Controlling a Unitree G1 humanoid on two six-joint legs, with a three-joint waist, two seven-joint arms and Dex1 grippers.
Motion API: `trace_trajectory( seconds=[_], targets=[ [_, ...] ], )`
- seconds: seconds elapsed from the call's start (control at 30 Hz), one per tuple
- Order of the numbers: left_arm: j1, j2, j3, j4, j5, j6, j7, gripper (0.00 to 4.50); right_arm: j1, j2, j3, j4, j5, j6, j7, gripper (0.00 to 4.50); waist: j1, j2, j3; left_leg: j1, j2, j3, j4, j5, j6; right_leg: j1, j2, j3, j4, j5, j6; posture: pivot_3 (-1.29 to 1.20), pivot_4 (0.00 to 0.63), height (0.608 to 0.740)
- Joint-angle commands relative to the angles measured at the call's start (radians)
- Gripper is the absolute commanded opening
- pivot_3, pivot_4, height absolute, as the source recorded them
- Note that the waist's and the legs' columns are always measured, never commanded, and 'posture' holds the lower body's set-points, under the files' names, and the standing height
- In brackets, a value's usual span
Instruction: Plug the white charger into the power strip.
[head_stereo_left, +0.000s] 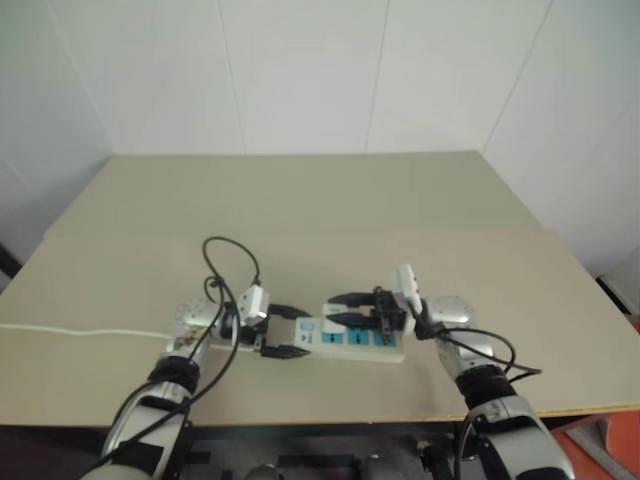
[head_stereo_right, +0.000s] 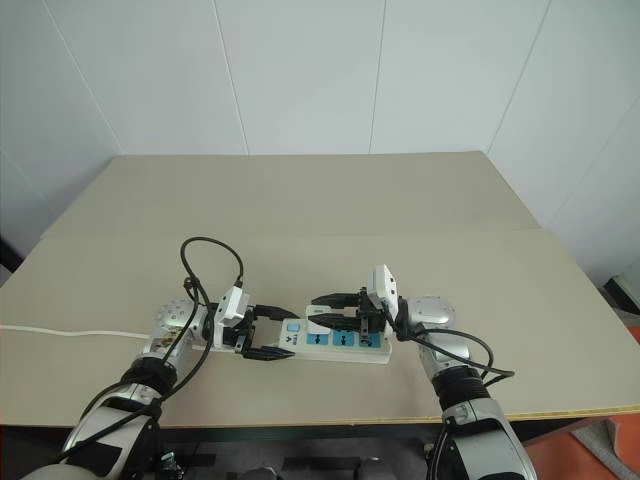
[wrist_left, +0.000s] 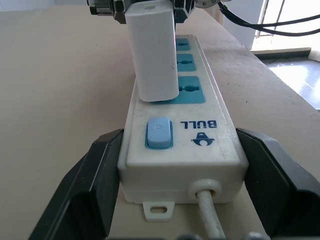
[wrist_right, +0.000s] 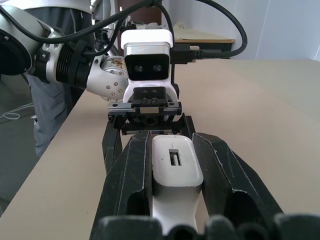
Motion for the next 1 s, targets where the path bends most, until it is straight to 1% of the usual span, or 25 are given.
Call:
trace_trajectory(
  seconds=[0.03, 0.27, 0.47, 0.6, 0.7, 0.77, 0.93, 1.0],
  targets=[
    [0.016, -0.003, -0.021, -0.002, 0.034, -0.017, -0.002, 3.23, 0.027, -0.009, 0.024, 0.023, -0.050, -0.024, 0.006, 1.11, 0.000, 0.000, 0.000, 0.000, 0.000, 0.000, 0.000, 0.000, 0.000, 0.000, 0.000, 0.000, 0.000, 0.000, 0.000, 0.00, 0.150, 0.740],
    [0.011, -0.001, -0.018, 0.006, 0.035, -0.022, -0.002, 3.23, 0.055, 0.003, 0.040, 0.067, -0.078, -0.128, 0.000, 1.11, 0.000, 0.000, 0.000, 0.001, 0.000, 0.000, 0.000, 0.000, 0.000, 0.001, 0.000, 0.000, 0.000, 0.000, 0.000, 0.00, 0.150, 0.740],
    [0.009, 0.001, -0.018, 0.005, 0.035, -0.019, -0.003, 3.23, 0.035, 0.010, 0.059, 0.134, -0.108, -0.147, -0.015, 1.11, -0.003, 0.000, 0.000, 0.002, 0.000, 0.000, 0.000, 0.000, 0.000, 0.002, 0.000, 0.000, 0.000, 0.000, 0.000, 0.00, 0.150, 0.740],
    [0.011, 0.002, -0.018, 0.003, 0.035, -0.018, -0.002, 3.23, 0.019, 0.006, 0.083, 0.164, -0.138, -0.116, -0.027, 1.11, -0.006, 0.000, -0.001, 0.006, 0.000, 0.000, -0.001, 0.000, 0.000, 0.005, 0.000, 0.000, 0.001, 0.000, 0.000, 0.00, 0.150, 0.740],
    [0.017, 0.002, -0.018, -0.001, 0.035, -0.021, 0.001, 3.23, 0.025, 0.009, 0.085, 0.179, -0.142, -0.164, -0.024, 1.11, -0.008, 0.000, -0.001, 0.013, 0.000, 0.000, -0.003, 0.000, 0.000, 0.011, 0.000, 0.000, -0.001, -0.001, 0.000, 0.00, 0.150, 0.740],
    [0.021, 0.002, -0.018, -0.003, 0.035, -0.021, 0.004, 3.23, 0.028, 0.011, 0.085, 0.187, -0.142, -0.195, -0.019, 1.11, -0.009, -0.001, -0.001, 0.017, 0.001, 0.000, -0.008, 0.000, 0.000, 0.016, 0.000, 0.000, -0.006, -0.003, 0.004, 0.00, 0.150, 0.740],
    [0.024, 0.003, -0.018, -0.001, 0.037, -0.025, 0.009, 3.23, 0.024, 0.012, 0.086, 0.195, -0.135, -0.203, -0.011, 1.11, -0.008, -0.001, -0.002, 0.017, 0.001, 0.000, -0.008, 0.000, 0.000, 0.016, 0.000, 0.000, -0.007, -0.003, 0.004, 0.00, 0.150, 0.740],
    [0.024, 0.001, -0.018, 0.001, 0.038, -0.027, 0.011, 3.23, 0.024, 0.013, 0.081, 0.192, -0.125, -0.219, 0.000, 1.83, -0.008, -0.001, -0.002, 0.017, 0.001, 0.000, -0.008, 0.000, 0.000, 0.016, 0.000, 0.000, -0.007, -0.003, 0.004, 0.00, 0.150, 0.740]
  ],
)
